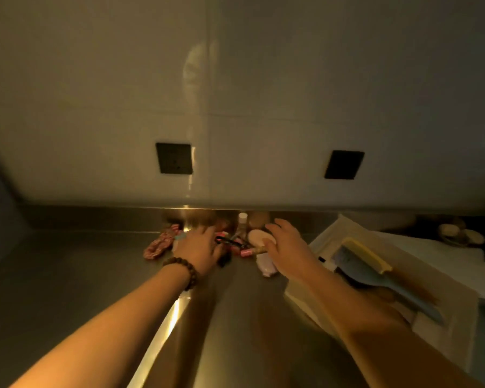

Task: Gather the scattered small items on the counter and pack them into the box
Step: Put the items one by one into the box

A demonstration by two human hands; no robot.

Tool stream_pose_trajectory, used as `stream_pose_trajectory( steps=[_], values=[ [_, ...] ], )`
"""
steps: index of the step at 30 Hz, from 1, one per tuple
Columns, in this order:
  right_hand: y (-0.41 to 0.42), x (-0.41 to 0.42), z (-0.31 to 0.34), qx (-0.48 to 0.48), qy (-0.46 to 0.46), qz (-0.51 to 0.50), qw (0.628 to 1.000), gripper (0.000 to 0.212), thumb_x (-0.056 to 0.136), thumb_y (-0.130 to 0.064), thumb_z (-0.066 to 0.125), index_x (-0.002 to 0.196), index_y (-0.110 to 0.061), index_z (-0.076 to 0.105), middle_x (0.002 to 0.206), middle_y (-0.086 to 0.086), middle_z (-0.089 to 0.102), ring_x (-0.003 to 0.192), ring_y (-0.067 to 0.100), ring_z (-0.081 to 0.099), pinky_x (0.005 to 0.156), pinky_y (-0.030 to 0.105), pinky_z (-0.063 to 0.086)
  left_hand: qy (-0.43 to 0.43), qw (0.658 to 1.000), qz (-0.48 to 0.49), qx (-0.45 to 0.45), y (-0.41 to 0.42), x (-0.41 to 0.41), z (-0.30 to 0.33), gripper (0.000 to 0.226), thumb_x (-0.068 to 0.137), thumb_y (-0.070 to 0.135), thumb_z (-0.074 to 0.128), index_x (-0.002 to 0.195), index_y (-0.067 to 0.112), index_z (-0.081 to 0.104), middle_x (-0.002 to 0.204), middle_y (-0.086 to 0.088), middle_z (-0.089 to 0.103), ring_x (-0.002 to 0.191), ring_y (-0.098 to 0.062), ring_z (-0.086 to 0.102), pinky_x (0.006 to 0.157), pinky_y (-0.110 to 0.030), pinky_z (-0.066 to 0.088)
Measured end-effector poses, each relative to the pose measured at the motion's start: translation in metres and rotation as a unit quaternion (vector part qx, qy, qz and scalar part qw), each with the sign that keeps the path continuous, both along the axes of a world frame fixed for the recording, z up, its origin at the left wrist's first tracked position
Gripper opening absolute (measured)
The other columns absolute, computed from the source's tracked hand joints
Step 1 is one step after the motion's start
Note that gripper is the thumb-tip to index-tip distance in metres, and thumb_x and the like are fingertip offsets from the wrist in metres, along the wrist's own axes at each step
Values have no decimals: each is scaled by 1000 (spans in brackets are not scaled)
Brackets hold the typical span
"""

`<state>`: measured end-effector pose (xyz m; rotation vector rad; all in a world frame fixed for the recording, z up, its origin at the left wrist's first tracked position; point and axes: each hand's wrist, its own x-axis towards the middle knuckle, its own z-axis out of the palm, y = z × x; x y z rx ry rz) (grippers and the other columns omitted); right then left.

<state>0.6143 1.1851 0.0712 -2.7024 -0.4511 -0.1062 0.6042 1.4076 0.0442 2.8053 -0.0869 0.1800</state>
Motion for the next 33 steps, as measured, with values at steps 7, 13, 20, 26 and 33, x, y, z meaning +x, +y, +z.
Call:
stream_pose_trajectory(
  steps=[7,13,20,26,33],
  values=[
    [60,13,-59,-49,119,-97,987,66,92,-47,45,145,-10,29,150,15,28,140,33,23,112,45,30,114,990,78,-9,75,-33,-60,77,81,55,51,145,30,17,146,-7,28,131,-27,30,107,-43,32],
    [56,26,-87,-74,138,-251,955,98,86,-58,52,149,-1,5,156,23,8,145,38,7,117,45,15,145,985,90,-42,74,-28,-81,109,65,80,43,147,26,-5,155,-7,9,139,-30,16,113,-46,21],
    [55,24,-100,-102,127,-278,946,56,97,-29,43,142,-1,28,141,17,40,128,30,41,105,37,36,187,973,132,-22,33,-10,-94,125,61,83,48,146,15,-12,155,-16,1,140,-36,10,113,-47,17],
    [54,16,-107,-123,147,-259,947,54,92,-38,51,136,-12,35,135,10,42,120,25,45,99,31,37,165,976,142,-1,14,-1,-91,107,72,59,58,146,9,-2,149,-21,14,133,-38,22,109,-45,25],
    [65,0,-121,-76,157,-196,965,76,79,-47,65,140,-15,32,137,8,38,124,24,39,104,34,35,145,988,59,10,23,-19,-94,99,71,52,55,146,12,5,146,-11,22,129,-29,26,107,-43,25]
  ],
)
